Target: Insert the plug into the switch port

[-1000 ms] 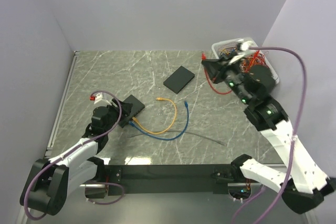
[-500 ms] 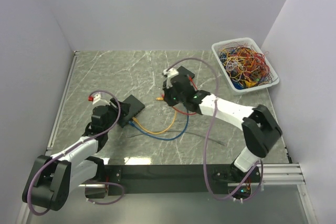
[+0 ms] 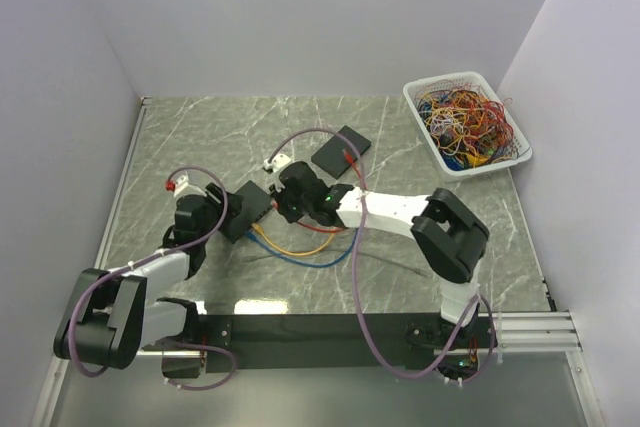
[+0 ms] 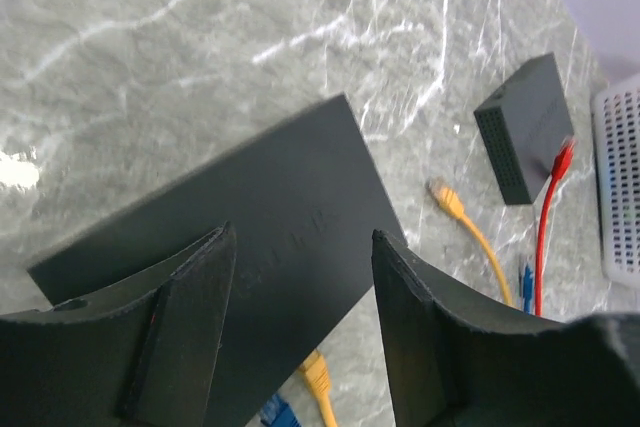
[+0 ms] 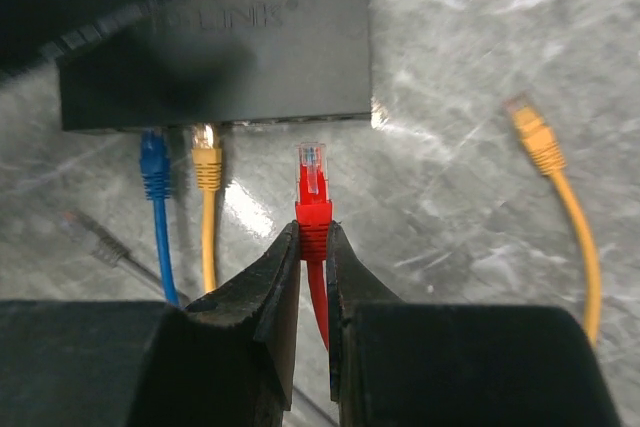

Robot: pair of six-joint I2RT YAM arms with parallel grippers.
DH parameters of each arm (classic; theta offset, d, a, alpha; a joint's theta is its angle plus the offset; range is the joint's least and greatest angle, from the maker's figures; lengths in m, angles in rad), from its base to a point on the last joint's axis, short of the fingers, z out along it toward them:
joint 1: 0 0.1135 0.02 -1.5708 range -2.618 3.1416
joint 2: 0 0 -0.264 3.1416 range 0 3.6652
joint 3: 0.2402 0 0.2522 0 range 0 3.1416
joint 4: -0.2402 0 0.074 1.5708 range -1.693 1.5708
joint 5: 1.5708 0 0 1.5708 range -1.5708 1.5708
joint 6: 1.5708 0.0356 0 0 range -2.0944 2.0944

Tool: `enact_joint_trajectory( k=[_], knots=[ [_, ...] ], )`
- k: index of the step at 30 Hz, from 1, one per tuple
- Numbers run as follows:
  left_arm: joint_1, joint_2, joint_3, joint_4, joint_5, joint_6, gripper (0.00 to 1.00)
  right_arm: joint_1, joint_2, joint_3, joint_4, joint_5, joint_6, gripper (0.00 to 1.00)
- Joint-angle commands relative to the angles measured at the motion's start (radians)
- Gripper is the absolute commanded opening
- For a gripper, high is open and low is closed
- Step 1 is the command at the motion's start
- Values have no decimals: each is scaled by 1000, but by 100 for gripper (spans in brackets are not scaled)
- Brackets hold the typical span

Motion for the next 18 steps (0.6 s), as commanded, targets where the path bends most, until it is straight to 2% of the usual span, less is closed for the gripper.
enact_joint_trajectory(
  k=[1, 9, 13, 18],
  knots=[
    [23, -2, 60, 40, 20, 6, 63, 17, 43, 64, 4, 15, -16, 0],
    [99, 24, 91, 39, 43, 5, 67, 28, 106, 97, -9, 4, -18, 0],
    [154, 117, 131, 39, 94, -27, 66, 36, 131, 110, -18, 4, -18, 0],
    [171, 221, 166, 14, 153, -72, 63, 45, 155, 136, -32, 4, -21, 0]
  ],
)
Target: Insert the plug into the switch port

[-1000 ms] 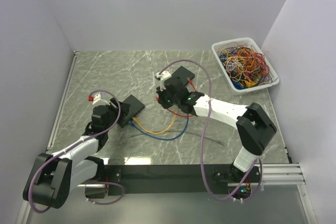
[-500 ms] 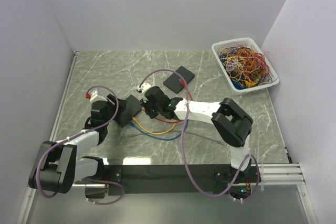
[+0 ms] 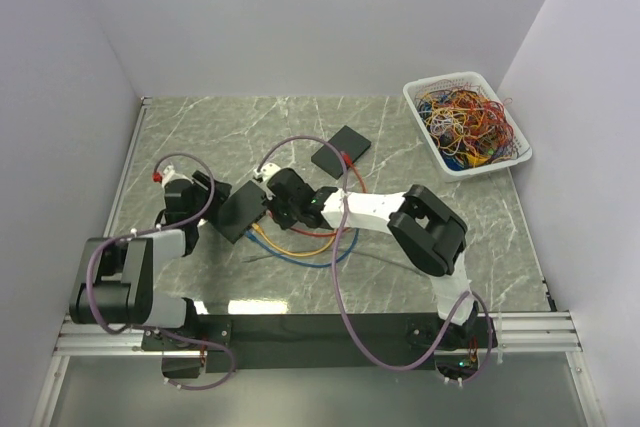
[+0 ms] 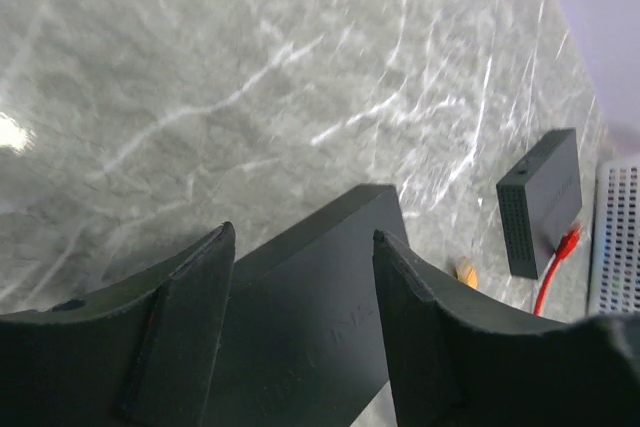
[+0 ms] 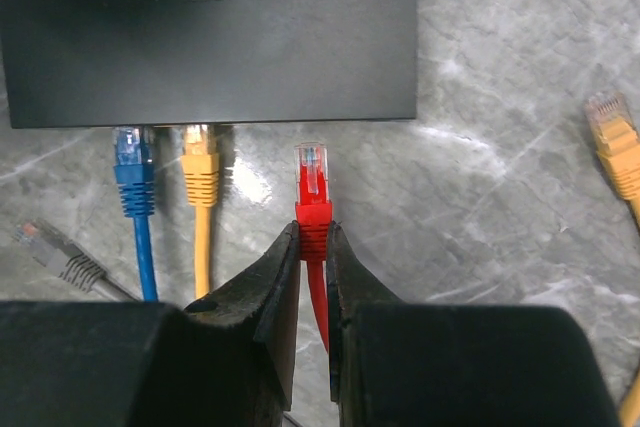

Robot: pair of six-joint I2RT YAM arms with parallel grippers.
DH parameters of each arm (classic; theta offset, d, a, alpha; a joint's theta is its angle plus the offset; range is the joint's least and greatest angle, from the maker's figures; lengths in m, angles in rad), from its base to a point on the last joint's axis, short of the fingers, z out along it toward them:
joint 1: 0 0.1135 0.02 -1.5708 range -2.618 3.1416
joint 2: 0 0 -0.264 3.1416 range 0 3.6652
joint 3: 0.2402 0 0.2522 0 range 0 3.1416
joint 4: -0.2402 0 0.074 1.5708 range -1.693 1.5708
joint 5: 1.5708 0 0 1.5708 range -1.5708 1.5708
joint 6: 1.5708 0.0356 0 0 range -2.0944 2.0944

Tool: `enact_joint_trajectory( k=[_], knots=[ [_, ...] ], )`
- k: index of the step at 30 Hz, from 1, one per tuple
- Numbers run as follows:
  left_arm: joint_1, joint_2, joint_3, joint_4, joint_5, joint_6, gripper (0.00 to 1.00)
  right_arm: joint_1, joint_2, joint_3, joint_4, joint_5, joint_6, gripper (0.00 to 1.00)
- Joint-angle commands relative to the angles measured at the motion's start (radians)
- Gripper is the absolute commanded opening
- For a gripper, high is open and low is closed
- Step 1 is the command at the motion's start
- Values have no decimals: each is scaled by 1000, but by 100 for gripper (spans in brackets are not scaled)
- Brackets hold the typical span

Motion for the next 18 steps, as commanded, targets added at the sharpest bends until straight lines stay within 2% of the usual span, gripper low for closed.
enact_joint_trajectory(
  k=[1, 18],
  knots=[
    [31, 51, 42, 8, 82, -44, 63, 14, 18, 54, 5, 7, -18, 0],
    [31, -66, 3, -205, 45, -61, 63, 23, 84, 123, -53, 24, -32, 0]
  ],
)
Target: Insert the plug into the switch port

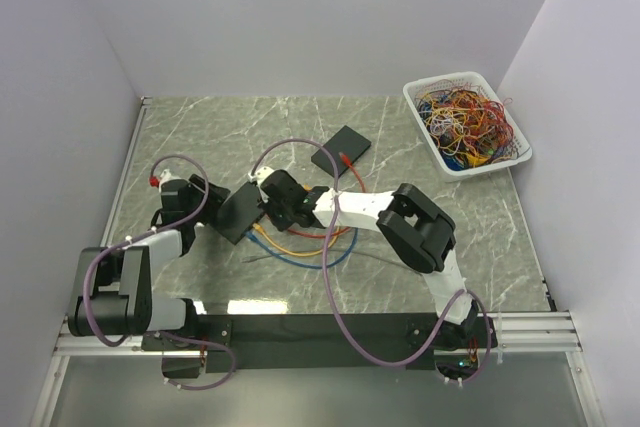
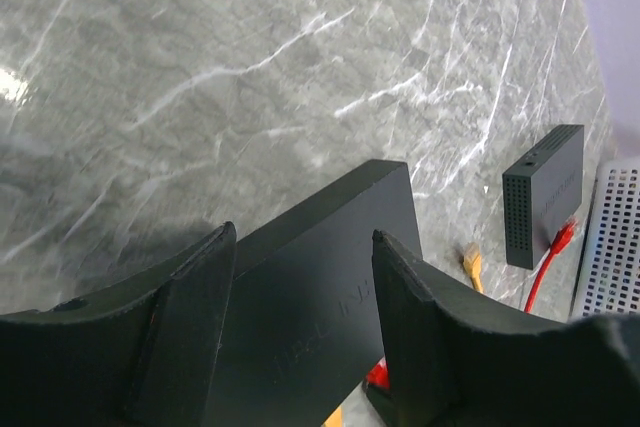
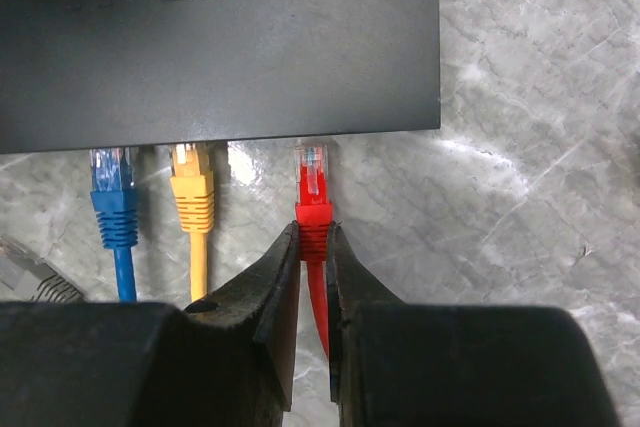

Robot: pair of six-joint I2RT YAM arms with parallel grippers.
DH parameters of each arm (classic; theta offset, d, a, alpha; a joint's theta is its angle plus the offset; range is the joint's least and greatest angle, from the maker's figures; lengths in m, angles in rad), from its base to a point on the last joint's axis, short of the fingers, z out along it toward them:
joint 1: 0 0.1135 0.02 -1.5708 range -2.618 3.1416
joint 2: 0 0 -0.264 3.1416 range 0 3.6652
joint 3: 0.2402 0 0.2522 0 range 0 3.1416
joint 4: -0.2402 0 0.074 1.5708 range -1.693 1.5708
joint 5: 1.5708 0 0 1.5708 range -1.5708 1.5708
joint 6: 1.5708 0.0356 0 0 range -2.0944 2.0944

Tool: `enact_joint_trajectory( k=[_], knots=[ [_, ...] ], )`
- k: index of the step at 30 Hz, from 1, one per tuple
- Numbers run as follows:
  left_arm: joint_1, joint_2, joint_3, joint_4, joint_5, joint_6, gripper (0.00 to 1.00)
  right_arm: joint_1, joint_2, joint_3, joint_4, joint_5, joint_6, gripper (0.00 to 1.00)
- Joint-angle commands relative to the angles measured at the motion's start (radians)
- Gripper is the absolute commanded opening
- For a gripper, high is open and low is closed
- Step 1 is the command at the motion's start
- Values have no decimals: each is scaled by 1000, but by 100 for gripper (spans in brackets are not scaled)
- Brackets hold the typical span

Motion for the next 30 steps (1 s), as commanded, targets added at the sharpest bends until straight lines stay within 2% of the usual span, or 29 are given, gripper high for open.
enact_joint_trajectory(
  k=[1, 11, 18, 30],
  knots=[
    [0, -36, -18, -53, 3, -11, 63, 13, 6, 51, -2, 18, -13, 0],
    [0, -63, 34, -104, -36, 52, 60, 36, 14, 70, -16, 28, -24, 0],
    [0, -34, 39, 29, 3, 87, 60, 46, 22, 81, -24, 35, -29, 0],
    [-2, 78, 62, 98, 79, 64, 59, 54, 25, 93, -33, 38, -32, 0]
  ],
)
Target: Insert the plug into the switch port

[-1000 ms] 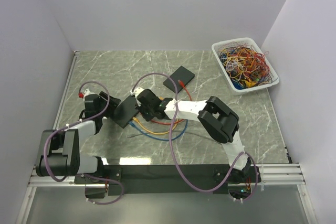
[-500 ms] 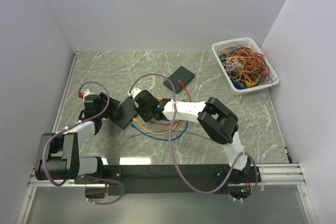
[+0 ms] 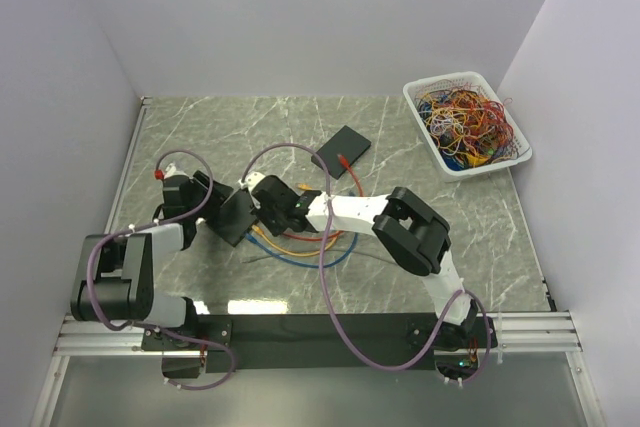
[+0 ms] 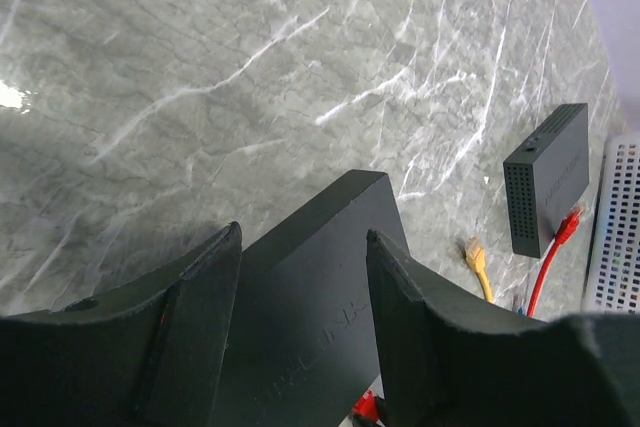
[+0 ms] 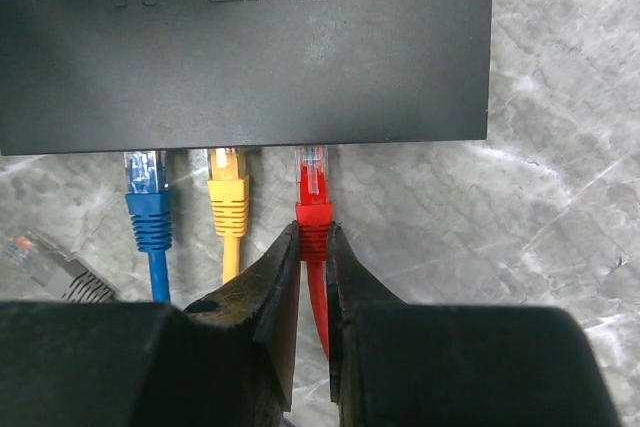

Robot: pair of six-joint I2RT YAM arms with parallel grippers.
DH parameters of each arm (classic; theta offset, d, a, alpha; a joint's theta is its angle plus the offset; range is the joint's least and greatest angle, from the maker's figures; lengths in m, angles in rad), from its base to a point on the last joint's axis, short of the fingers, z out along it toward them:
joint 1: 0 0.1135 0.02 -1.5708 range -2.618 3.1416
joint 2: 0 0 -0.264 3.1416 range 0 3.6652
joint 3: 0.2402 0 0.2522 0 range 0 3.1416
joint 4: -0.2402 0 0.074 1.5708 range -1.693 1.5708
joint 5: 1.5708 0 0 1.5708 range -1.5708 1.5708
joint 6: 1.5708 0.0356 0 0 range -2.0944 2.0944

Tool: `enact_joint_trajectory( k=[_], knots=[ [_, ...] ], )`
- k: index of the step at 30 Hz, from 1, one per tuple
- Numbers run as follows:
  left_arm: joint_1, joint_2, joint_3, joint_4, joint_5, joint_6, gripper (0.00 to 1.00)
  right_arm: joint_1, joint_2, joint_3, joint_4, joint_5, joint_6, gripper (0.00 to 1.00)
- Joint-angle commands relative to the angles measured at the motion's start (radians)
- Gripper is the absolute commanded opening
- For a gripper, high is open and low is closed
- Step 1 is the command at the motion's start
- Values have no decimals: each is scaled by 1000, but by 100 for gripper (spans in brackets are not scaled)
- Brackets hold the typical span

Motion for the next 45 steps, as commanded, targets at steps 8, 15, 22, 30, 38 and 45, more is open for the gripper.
enact_joint_trajectory(
  k=[8, 15, 22, 30, 38, 45],
  knots=[
    [-6, 64, 28, 90, 69, -5, 56, 10, 20, 63, 7, 15, -9, 0],
    [-17, 87, 22, 111, 78, -5, 55, 13, 17, 69, 9, 27, -5, 0],
    [-44, 90, 25, 99, 60, 0, 55, 21, -1, 69, 10, 53, -11, 0],
    [-55, 94, 32, 88, 47, 4, 54, 31, -14, 77, -2, 64, -15, 0],
    [-58, 98, 38, 79, 35, 4, 53, 37, -34, 68, -7, 102, -20, 0],
    [-63, 98, 38, 79, 32, 6, 53, 36, -37, 68, 0, 128, -15, 0]
  ],
)
